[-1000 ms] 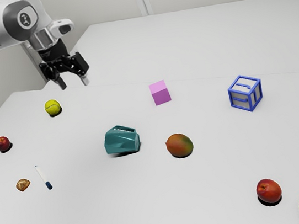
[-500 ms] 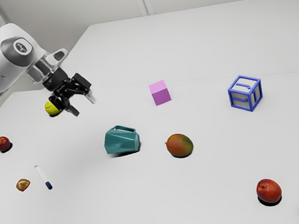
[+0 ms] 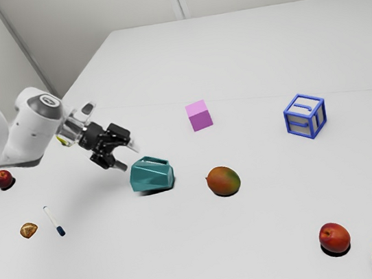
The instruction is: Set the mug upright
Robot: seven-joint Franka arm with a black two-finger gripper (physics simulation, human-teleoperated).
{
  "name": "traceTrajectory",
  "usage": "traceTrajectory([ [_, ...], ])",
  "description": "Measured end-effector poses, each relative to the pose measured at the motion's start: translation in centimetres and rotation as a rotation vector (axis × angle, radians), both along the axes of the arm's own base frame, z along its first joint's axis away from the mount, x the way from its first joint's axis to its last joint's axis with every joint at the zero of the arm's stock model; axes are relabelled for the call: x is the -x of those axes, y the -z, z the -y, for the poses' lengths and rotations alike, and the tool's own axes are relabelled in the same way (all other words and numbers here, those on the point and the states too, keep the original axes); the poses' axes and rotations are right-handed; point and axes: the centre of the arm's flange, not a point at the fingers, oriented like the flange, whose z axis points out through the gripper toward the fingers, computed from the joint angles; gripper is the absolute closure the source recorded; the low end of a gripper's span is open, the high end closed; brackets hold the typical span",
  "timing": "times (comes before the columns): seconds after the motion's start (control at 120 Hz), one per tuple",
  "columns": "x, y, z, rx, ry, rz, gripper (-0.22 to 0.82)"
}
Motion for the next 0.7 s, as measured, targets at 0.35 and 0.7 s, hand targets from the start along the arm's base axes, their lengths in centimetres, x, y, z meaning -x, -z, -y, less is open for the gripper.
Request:
traceTrajectory([
  [0.35,0.8,4.3,1.3,0.175,-0.034,0.082,0.0],
  [0.7,1.2,4.2,0.8,0.248,0.009,0.169,0.63],
])
